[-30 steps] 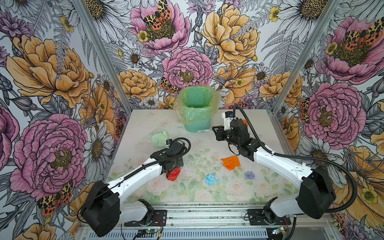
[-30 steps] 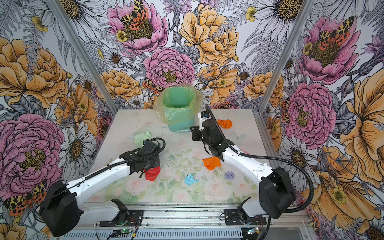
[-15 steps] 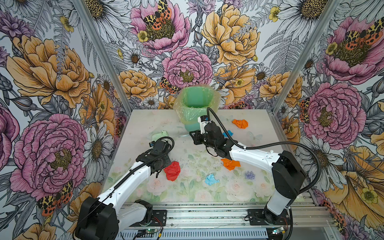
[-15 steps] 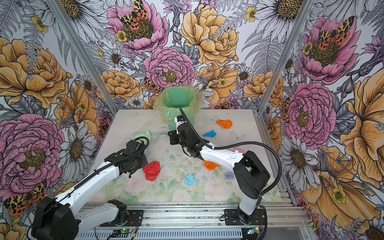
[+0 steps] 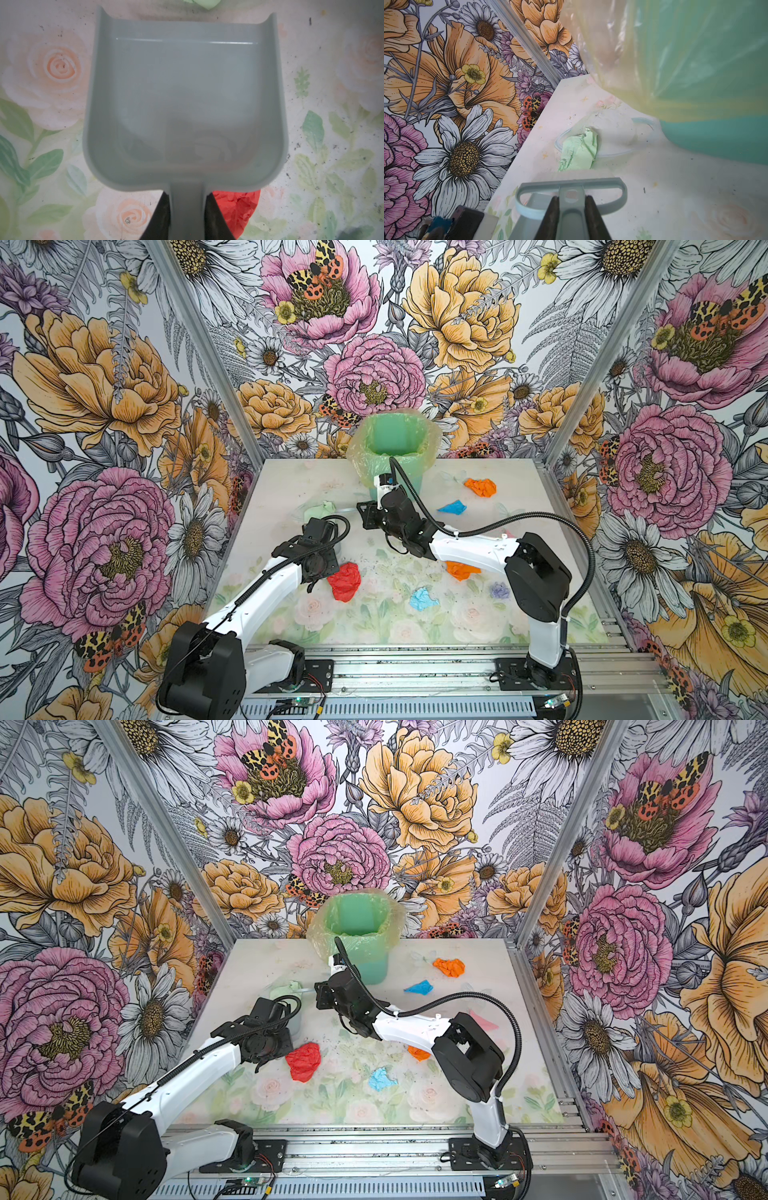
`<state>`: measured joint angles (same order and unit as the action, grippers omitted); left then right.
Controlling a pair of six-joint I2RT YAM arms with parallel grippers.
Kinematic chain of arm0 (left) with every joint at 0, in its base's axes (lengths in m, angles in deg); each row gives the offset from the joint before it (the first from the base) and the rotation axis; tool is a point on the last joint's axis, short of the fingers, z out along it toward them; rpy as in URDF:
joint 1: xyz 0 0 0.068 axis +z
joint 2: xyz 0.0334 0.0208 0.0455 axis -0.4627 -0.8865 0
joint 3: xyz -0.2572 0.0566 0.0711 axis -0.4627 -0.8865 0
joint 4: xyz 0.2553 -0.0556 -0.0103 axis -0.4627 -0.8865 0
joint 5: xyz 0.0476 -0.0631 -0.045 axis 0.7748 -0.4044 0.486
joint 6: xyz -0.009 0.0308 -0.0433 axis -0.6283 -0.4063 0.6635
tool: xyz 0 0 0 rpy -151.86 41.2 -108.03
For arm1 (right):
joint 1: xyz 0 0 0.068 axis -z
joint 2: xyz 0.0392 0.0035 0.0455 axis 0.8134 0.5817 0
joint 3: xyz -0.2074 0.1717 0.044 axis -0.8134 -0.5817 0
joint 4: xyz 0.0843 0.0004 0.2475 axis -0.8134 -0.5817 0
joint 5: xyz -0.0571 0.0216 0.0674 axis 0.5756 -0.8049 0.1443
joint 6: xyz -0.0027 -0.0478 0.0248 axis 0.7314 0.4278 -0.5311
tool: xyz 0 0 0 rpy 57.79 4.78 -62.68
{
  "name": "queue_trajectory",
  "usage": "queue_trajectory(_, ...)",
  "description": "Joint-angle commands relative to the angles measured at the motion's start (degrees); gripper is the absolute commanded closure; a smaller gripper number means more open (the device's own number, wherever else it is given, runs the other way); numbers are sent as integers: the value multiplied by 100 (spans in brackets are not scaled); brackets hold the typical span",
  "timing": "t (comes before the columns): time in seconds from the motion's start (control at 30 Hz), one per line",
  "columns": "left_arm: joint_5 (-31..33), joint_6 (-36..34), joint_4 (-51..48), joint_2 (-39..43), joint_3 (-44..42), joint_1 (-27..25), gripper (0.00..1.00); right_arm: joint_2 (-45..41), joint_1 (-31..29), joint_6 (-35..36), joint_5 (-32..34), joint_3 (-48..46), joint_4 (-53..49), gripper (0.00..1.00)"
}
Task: Sweep away the paper scraps from the table
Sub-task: 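Slide the dustpan toward the pale green scrap while right gripper carries brush there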
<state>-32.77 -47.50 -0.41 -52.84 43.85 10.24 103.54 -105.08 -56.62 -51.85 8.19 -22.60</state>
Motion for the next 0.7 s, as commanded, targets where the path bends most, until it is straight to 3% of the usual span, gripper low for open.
queue_trajectory(0.0, -124, -269, 7, -44, 58, 77, 100, 332, -76, -32, 181, 456, 90, 100)
queue_trajectory(0.3, 26, -395, 30, -210, 23, 181, 100, 1024, -68, 147, 130, 930, 413, 100)
queue_trajectory(0.67, -295, -561, 233, -516, 43, 213, 100, 1509, -15, 804, -353, 1222, 734, 100)
